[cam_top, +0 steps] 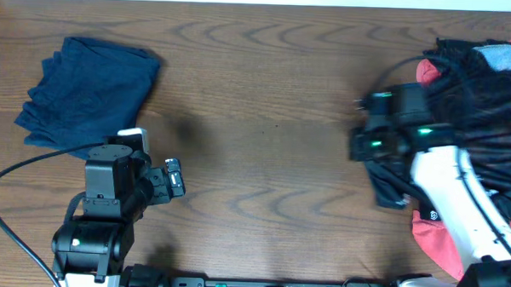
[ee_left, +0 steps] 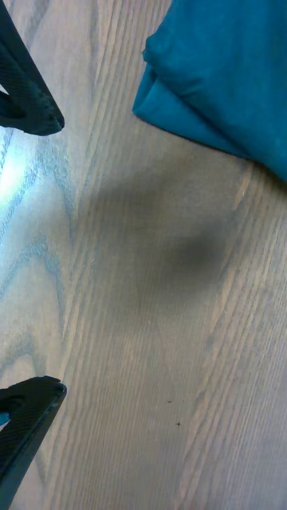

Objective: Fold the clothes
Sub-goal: 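Reach the right gripper into the black garment pile and grasp a shirt, then drag the black printed shirt leftward to the table center with right gripper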

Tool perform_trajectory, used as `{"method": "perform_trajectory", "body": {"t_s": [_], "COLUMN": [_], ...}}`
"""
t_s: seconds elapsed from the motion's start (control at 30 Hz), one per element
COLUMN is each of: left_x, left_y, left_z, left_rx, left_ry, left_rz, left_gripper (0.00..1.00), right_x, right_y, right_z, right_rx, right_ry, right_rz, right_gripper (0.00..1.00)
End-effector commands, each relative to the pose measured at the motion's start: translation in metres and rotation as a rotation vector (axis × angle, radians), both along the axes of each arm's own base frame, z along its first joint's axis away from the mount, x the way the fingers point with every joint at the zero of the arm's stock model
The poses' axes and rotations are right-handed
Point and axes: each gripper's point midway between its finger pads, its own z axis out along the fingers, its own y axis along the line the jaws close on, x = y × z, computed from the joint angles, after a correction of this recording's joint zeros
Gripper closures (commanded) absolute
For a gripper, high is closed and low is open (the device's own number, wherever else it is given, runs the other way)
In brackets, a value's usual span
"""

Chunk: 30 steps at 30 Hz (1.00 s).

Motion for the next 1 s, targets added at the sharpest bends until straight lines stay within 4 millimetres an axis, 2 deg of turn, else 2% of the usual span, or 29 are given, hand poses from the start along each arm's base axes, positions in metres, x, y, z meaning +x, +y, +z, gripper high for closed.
{"method": "perform_trajectory", "body": {"t_s": [0.0,0.17,0.27,0.4,0.5,0.57,0.6,0.67,0.73,0.8,0.87,0.97], "left_x": [0.002,0.002,0.002,0.002,0.002,0.002,0.002,0.002,0.002,0.002,0.002,0.005], "left_y": [-0.001,-0.001,-0.001,-0.001,-0.001,-0.001,-0.001,-0.001,-0.002,-0.006,-0.013,-0.023], "left_z": [0.008,0.008,0.008,0.008,0.008,0.008,0.008,0.008,0.008,0.008,0.008,0.005], "left_rx": [-0.010,-0.010,-0.010,-0.010,-0.010,-0.010,-0.010,-0.010,-0.014,-0.034,-0.061,-0.106], "left_ry": [-0.019,-0.019,-0.019,-0.020,-0.020,-0.020,-0.020,-0.019,-0.019,-0.018,-0.015,-0.007], "left_rz": [-0.002,-0.002,-0.002,-0.002,-0.002,-0.002,-0.002,-0.002,-0.005,-0.023,-0.046,-0.086], "left_gripper": [0.02,0.02,0.02,0.02,0.02,0.02,0.02,0.02,0.02,0.02,0.02,0.02], "right_x": [-0.014,-0.005,0.004,0.023,0.041,0.048,0.049,0.046,0.042,0.041,0.040,0.038], "right_y": [0.053,0.106,0.145,0.191,0.208,0.205,0.203,0.199,0.186,0.164,0.132,0.079], "right_z": [-0.004,-0.002,0.009,0.041,0.067,0.072,0.071,0.062,0.046,0.032,0.024,0.027], "right_rx": [0.021,0.016,0.085,0.216,0.292,0.294,0.288,0.260,0.188,0.107,0.008,-0.095], "right_ry": [-0.013,-0.134,-0.237,-0.421,-0.544,-0.566,-0.565,-0.534,-0.487,-0.432,-0.387,-0.335], "right_rz": [0.148,0.207,0.258,0.281,0.236,0.180,0.170,0.174,0.181,0.138,0.068,-0.075], "right_gripper": [0.99,0.99,0.99,0.99,0.99,0.99,0.94,0.65,0.61,0.55,0.46,0.44]}}
